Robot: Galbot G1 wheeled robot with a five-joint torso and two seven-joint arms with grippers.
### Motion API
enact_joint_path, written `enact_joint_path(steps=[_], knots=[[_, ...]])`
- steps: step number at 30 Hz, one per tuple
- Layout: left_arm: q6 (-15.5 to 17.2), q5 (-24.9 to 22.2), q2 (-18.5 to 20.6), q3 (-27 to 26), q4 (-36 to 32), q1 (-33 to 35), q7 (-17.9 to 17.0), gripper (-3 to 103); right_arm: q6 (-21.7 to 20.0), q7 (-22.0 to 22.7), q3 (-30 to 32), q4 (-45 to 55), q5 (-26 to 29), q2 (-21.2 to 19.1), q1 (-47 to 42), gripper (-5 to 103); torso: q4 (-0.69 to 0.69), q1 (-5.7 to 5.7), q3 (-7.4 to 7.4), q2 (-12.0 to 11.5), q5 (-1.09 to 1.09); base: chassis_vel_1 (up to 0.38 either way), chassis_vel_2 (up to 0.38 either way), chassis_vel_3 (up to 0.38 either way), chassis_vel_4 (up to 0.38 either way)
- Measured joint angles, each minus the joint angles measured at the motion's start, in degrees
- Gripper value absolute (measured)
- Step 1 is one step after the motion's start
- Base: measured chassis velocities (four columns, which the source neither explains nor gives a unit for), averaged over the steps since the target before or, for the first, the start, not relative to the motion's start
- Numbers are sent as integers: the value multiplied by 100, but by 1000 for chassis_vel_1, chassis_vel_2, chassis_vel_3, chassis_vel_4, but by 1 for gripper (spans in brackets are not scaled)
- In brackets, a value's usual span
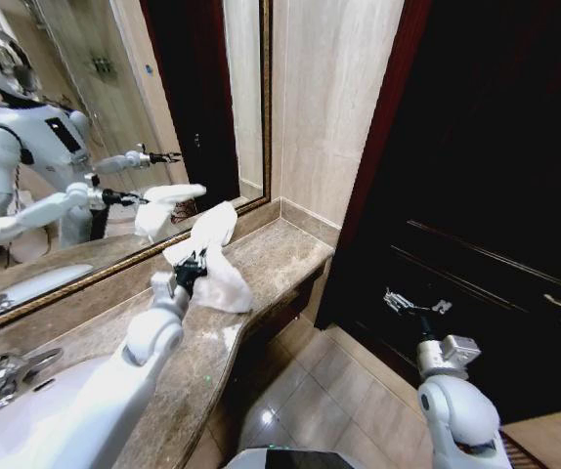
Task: Discard the used towel into the hamper.
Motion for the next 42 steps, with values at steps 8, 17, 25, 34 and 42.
enact_joint_path(steps=[8, 17, 25, 34, 42], knots=[[13, 48, -159, -115, -500, 375, 2, 10, -187, -8, 98, 304, 61, -1, -97, 100, -2, 0, 0, 0, 2, 0, 0, 0, 0], [15, 119, -151, -123, -575, 408, -119, 10, -192, 19, 71, 421, 59, 57, -221, 100, -2, 2, 1, 0, 2, 3, -2, -1, 7], [14, 225, -216, -127, -613, 500, -137, 10, -108, 49, 84, 432, 64, 25, -267, 100, -2, 2, 1, 0, 1, 70, -68, -95, 96], [-30, 227, -309, -164, -713, 592, -147, 10, -69, 50, 63, 468, 65, 26, -314, 100, -1, -1, 0, 0, 2, 106, -100, -92, 88], [-62, 259, -374, -171, -777, 644, -151, 10, -47, 52, 87, 518, 93, -4, -375, 100, -2, 1, 1, 0, 2, 81, -85, -72, 85]])
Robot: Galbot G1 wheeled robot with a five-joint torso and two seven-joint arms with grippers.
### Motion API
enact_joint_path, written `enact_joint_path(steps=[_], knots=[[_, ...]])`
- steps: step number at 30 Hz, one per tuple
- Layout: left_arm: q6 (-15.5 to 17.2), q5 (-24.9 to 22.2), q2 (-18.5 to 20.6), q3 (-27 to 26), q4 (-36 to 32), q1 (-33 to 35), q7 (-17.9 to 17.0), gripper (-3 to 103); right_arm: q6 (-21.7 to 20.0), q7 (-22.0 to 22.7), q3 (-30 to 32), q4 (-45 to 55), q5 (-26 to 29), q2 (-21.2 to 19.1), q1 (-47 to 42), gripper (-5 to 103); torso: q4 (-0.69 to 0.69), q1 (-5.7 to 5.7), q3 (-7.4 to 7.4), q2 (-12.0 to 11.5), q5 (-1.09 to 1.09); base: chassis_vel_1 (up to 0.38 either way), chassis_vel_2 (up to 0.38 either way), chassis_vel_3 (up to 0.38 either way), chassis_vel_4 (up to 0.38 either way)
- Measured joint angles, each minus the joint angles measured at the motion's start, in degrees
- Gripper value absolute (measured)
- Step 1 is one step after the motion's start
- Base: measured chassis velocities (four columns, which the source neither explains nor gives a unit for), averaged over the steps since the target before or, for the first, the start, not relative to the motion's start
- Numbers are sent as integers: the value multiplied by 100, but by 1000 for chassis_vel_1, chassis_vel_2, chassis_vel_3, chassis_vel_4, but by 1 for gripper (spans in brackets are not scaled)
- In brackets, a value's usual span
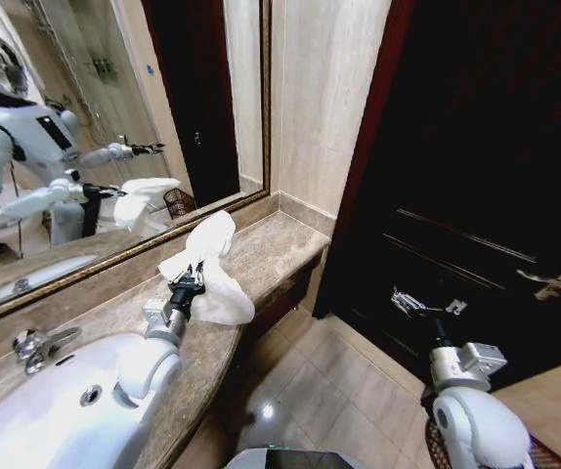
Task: Discard the used towel into the hamper.
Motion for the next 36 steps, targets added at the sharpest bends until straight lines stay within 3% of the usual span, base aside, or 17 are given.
enact_joint_path(steps=[36], knots=[[-145, 301, -340, -89, -363, 514, -8, 10, 105, -28, 0, 116, 42, -74, -209, 100, 0, -1, 0, 0, 0, 93, -91, -87, 83]])
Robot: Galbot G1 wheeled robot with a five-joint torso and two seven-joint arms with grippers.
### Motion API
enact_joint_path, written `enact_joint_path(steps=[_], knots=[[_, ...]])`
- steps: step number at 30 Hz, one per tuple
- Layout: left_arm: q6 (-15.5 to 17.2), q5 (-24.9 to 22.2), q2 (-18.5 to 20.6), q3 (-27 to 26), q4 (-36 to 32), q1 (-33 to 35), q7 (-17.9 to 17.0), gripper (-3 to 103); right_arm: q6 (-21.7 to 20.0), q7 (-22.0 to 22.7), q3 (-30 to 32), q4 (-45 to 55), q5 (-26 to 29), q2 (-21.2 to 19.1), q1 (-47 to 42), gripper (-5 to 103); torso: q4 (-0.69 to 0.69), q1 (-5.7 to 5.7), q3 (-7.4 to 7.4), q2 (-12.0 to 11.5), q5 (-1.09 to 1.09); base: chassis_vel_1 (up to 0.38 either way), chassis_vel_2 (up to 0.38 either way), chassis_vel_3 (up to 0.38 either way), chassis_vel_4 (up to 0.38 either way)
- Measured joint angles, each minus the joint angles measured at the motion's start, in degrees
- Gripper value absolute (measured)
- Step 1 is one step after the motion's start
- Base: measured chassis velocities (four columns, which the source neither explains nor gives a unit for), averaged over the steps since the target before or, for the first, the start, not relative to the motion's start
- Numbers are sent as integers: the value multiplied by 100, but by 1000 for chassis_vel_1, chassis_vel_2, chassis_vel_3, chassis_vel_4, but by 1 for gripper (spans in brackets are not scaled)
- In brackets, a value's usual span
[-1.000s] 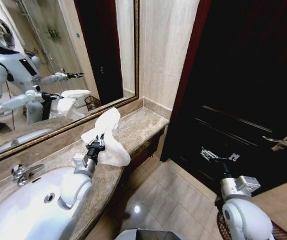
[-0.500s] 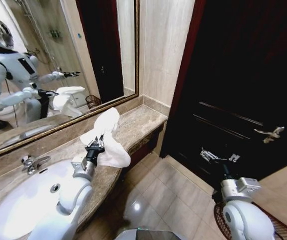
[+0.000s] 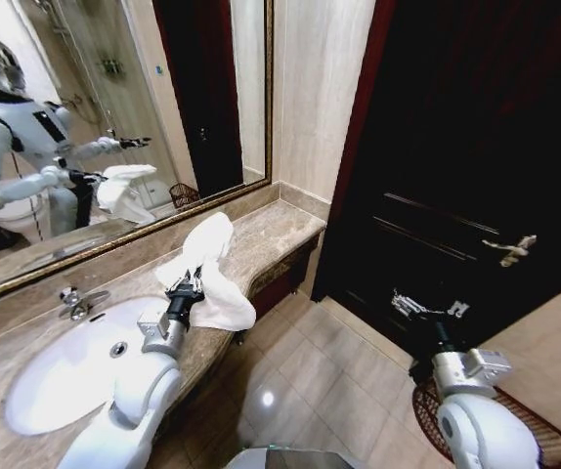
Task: Discard the used towel into the hamper.
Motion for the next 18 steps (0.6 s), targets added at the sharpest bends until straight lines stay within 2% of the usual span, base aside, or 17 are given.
enact_joint_path(steps=[8, 18], knots=[[-58, 100, -87, 0, -11, 64, 24, 10, 40, -5, -4, -15, 1, -4, -3, 100, 0, -3, -1, 1, 0, 72, -77, -80, 73], [-246, 198, -162, -8, 33, 124, 118, 10, 31, 2, -19, 6, 3, -73, 55, 100, 0, 2, 1, -1, 0, -3, -1, 0, -5]])
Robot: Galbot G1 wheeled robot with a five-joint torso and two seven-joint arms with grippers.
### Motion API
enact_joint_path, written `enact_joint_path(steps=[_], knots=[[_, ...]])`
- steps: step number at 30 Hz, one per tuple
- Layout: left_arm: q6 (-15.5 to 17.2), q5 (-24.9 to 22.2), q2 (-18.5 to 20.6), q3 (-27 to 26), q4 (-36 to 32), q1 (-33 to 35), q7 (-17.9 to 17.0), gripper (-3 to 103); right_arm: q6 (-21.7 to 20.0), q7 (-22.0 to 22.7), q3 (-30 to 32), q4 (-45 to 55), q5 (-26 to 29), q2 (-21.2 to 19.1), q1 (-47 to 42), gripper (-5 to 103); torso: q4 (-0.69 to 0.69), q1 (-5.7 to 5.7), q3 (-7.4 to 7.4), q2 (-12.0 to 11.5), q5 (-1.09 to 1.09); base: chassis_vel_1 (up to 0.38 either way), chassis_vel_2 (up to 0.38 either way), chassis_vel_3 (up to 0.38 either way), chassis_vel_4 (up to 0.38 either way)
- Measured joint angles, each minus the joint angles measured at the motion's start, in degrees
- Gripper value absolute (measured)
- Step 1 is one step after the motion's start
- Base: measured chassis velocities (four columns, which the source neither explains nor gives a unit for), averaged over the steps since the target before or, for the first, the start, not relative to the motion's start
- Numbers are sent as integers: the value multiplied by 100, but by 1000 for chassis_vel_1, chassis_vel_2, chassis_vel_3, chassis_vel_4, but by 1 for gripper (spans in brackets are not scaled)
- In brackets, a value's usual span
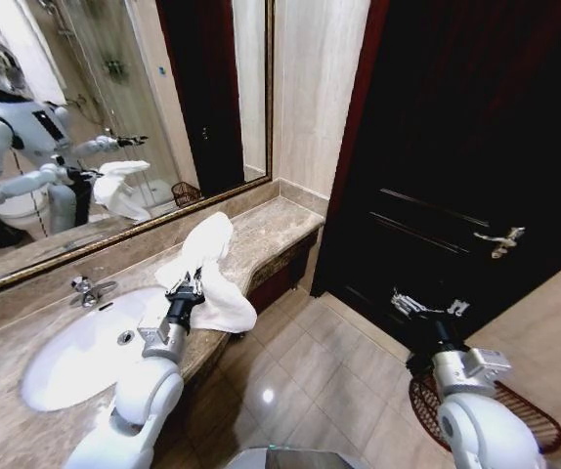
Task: Discard the used towel into the hamper.
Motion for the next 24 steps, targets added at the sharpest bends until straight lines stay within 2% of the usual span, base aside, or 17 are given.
enact_joint_path(steps=[11, 24], knots=[[-30, 3, 5, -44, 6, 35, 0, 10, -7, 7, -23, -13, 9, 16, 39, 100, 0, -2, 0, 0, 0, -27, -31, -29, -27], [-118, -15, 17, -31, 63, 9, 95, 10, -16, 43, -6, 3, 18, 75, 37, 100, 0, -2, 0, 0, 1, -93, -88, -100, -102]])
